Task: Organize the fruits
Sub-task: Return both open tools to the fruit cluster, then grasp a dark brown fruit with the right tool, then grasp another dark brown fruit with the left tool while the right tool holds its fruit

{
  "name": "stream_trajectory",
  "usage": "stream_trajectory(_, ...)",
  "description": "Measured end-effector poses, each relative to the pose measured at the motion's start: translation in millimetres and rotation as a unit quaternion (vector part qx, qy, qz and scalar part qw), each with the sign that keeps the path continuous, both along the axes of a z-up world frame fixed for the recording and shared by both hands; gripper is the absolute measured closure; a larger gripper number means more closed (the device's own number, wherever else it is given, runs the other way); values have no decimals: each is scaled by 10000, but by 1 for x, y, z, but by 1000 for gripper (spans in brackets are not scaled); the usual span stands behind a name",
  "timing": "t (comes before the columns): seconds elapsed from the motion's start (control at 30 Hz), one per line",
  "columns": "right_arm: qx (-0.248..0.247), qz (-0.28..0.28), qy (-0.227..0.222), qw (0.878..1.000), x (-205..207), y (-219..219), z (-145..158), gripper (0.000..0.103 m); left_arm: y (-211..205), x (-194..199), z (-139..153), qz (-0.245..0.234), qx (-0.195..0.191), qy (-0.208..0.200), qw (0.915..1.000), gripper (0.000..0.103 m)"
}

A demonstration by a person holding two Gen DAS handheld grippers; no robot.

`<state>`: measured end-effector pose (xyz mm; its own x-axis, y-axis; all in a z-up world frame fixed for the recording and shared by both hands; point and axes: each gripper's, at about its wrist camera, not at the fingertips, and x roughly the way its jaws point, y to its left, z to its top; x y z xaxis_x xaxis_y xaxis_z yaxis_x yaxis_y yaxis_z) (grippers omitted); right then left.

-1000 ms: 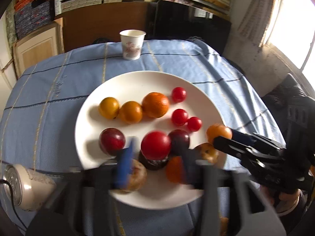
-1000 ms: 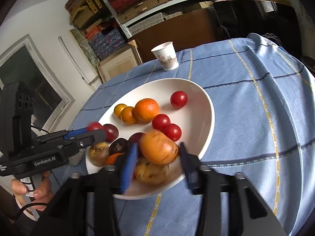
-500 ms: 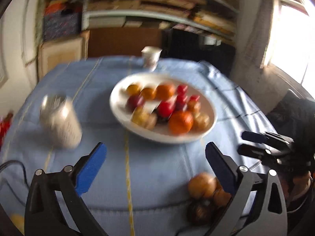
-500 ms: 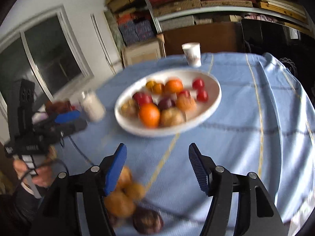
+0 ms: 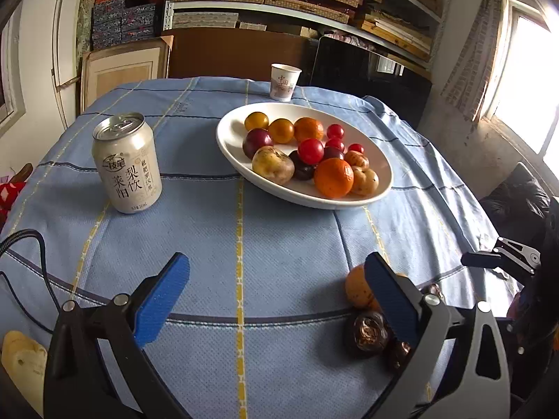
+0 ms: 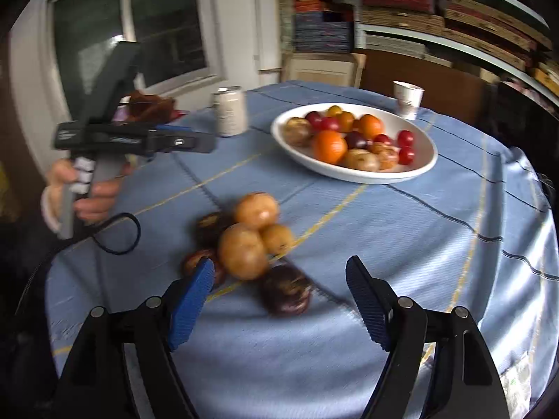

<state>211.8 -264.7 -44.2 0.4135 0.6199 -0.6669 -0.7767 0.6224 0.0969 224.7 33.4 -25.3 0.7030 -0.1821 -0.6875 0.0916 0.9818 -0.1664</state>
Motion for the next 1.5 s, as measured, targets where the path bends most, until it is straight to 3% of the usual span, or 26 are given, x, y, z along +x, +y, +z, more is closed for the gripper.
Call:
stream_trajectory(0.07, -136, 54, -46, 9999, -4, 2, -2, 25, 0, -3, 0, -7, 9, -9, 10000, 4)
stream_trajectory(0.3, -776, 138, 18, 9969, -5, 19, -24, 44, -2, -5, -6, -20, 77, 40, 10000, 4)
stream_trajectory(0.63, -868, -24, 170, 9961, 5, 25, -34, 55, -4, -5, -9, -15, 135, 56, 9999, 4)
stream_trajectory(0.7, -912, -11, 216, 9956, 7, 28, -37, 62, -5, -5, -10, -35, 140, 87, 9999, 4)
stream_trajectory(0.87, -528, -273, 257, 9979, 12, 12, -27, 63, -9, -3, -13, -188, 195, 139, 9995, 4)
stream_trajectory(1.07, 122, -711, 512, 9961, 27, -12, -15, 63, -35, -10, -21, -888, 521, 216, 9945, 5)
stream_trajectory(1.13, 165, -715, 534, 9959, 27, -12, -15, 63, -41, -12, -23, -1092, 478, 257, 9925, 21)
stream_trajectory(1.23, 133, -675, 525, 9962, 26, -9, -15, 63, -44, -10, -29, -1305, 333, 461, 9898, 34)
stream_trajectory(1.5, 101, -626, 514, 9967, 24, -5, -16, 63, -60, -11, -40, -1781, 249, 751, 9808, 45)
